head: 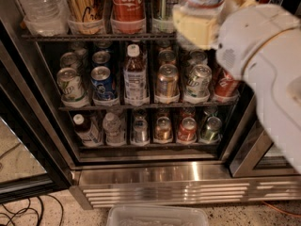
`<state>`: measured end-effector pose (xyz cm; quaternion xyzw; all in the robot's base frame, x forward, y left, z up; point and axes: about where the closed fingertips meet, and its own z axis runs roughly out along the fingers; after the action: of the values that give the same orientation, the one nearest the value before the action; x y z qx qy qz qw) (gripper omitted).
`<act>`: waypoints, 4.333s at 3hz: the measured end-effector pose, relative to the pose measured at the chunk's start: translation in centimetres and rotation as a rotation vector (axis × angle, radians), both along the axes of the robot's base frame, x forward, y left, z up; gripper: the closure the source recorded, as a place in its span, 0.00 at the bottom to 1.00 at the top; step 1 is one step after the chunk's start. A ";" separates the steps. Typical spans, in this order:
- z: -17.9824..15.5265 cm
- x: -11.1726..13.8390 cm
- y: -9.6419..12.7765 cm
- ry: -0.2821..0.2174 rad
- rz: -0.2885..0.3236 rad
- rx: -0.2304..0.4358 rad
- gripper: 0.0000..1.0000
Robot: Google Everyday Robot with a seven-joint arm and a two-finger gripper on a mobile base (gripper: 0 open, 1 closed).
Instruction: Pick water bottle from top shelf of fridge
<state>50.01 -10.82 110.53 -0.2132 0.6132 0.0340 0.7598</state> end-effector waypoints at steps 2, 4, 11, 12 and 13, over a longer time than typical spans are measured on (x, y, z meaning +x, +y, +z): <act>-4.1 -2.5 9.8 0.170 0.244 0.061 1.00; -4.0 -3.4 8.9 0.188 0.265 0.058 1.00; -8.9 -10.7 -3.0 0.597 0.269 0.072 1.00; -11.1 -11.1 -2.6 0.666 0.305 0.110 1.00; -13.3 -11.8 -1.4 0.753 0.375 0.105 1.00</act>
Offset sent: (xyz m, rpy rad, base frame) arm -0.0112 0.0707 -0.0429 0.0396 0.1316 0.1579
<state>38.20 -12.22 97.27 -0.2548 0.7960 0.2782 0.4733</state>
